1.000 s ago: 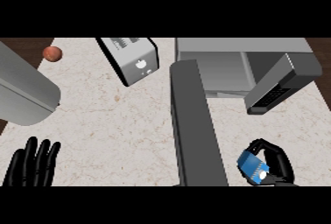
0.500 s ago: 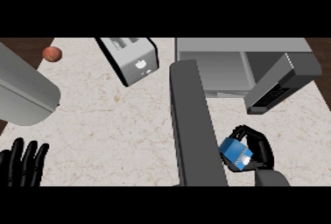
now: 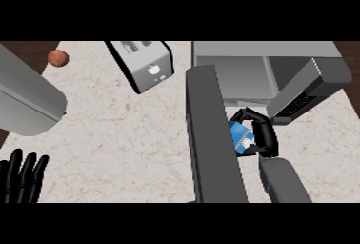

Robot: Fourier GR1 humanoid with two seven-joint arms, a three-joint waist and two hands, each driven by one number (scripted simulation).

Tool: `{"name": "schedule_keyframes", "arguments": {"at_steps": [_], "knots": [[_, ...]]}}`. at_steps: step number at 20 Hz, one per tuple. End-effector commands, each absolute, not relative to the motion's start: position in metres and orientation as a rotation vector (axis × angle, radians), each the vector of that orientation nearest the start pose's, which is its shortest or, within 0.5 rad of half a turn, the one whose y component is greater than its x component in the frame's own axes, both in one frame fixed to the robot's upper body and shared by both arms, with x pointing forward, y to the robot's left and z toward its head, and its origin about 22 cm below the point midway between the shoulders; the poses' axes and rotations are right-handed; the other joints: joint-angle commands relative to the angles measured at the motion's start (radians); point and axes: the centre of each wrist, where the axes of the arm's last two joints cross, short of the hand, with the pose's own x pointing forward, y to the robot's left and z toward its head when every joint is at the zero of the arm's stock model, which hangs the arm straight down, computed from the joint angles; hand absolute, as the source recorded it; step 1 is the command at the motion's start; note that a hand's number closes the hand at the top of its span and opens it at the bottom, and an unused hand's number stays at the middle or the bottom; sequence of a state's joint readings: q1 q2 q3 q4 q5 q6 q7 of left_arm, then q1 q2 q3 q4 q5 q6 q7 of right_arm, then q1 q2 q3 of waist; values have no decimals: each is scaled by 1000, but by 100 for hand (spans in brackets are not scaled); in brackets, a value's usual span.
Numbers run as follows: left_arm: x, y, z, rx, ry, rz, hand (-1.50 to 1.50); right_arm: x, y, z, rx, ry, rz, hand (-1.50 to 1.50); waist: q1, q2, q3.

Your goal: Pick up the milk, place it into the microwave and close the microwave

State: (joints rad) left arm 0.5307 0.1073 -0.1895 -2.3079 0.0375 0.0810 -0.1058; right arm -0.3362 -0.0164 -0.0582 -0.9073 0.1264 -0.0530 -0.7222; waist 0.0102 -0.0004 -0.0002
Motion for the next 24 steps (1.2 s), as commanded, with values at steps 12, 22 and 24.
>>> {"name": "schedule_keyframes", "arguments": {"at_steps": [12, 22, 24], "knots": [[106, 228, 96, 16, -1933, 21, -150, 408, -225, -9, -376, -1819, 277, 150, 40, 14, 2], [121, 241, 87, 37, -1938, -14, -150, 421, -246, 7, -810, -1809, 201, 150, 81, 37, 3], [126, 237, 79, 23, -1908, -39, -150, 428, -246, 20, -877, -1869, 219, 150, 82, 42, 3]]}}
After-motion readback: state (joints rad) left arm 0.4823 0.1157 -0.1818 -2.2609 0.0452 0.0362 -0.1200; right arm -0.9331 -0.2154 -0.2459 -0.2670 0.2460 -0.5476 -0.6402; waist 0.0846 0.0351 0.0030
